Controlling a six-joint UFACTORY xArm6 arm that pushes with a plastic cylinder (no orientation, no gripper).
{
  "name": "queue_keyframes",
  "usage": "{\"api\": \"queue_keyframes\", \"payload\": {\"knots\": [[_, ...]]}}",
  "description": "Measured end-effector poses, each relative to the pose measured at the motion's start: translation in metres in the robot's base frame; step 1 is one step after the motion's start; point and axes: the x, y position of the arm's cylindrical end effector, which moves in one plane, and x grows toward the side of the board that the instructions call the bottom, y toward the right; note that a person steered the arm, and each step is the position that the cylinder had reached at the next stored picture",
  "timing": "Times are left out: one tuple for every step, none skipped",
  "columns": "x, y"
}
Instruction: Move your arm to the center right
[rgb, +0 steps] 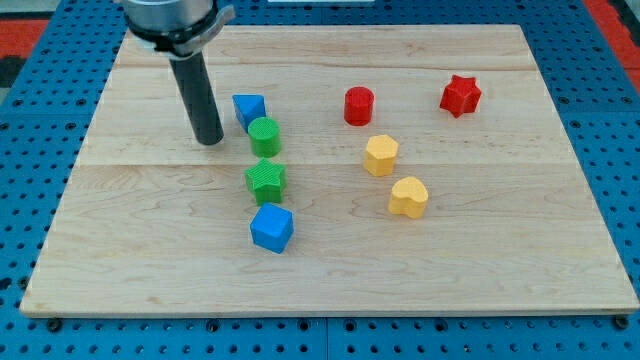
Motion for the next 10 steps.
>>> {"api": "queue_keyframes", "payload": {"knots": [[-0.032,0.031],[-0.041,0.031],[-0.031,0.009],[0.01,-0.025],[0.036,-0.029],[0.102,-0.036],[0.155,-0.036],[0.211,-0.034],[0.224,-0.003],[0.223,0.101]]}}
